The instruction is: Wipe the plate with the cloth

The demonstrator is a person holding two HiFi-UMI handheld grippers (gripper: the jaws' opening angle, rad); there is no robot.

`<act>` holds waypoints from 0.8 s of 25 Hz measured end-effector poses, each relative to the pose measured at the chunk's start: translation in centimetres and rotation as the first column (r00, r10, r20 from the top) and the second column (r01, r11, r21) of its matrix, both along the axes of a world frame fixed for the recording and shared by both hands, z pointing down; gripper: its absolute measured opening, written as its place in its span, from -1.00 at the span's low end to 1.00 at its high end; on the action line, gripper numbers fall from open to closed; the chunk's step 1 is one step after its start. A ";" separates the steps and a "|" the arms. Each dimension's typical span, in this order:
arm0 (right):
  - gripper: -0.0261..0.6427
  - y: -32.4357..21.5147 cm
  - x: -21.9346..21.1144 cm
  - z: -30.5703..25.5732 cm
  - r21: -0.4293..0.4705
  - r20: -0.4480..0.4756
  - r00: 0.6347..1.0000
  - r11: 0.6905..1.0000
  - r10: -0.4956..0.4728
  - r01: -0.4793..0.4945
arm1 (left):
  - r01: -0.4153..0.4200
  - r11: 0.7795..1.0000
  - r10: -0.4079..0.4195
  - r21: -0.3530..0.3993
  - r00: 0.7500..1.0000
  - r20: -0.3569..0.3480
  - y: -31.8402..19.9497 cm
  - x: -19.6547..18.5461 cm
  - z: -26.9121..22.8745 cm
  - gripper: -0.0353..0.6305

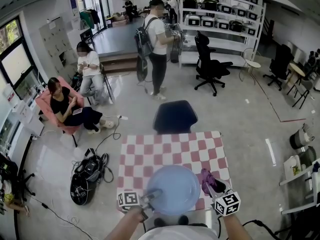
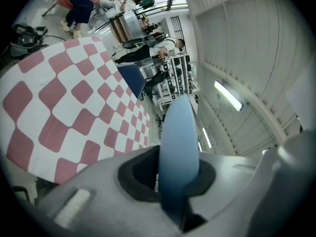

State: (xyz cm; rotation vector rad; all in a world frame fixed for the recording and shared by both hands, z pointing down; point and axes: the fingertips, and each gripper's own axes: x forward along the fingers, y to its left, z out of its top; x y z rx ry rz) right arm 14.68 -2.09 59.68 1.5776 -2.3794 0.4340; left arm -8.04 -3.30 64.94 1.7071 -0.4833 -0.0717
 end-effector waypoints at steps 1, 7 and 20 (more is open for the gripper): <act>-0.60 0.1 0.0 0.0 0.000 -0.001 1.000 1.000 0.000 0.000 | 0.002 1.000 -0.002 -0.004 1.000 -0.004 0.1 0.0 0.0 -0.74; -0.61 0.7 -0.2 -0.3 0.015 -0.003 1.000 1.000 0.001 -0.001 | 0.010 1.000 -0.010 -0.016 1.000 -0.014 0.5 -0.1 0.1 -0.74; -0.61 1.1 0.4 -0.8 0.024 0.034 0.999 0.999 0.037 -0.037 | 0.021 0.999 -0.021 -0.028 0.999 -0.030 0.6 -0.3 -0.3 -0.74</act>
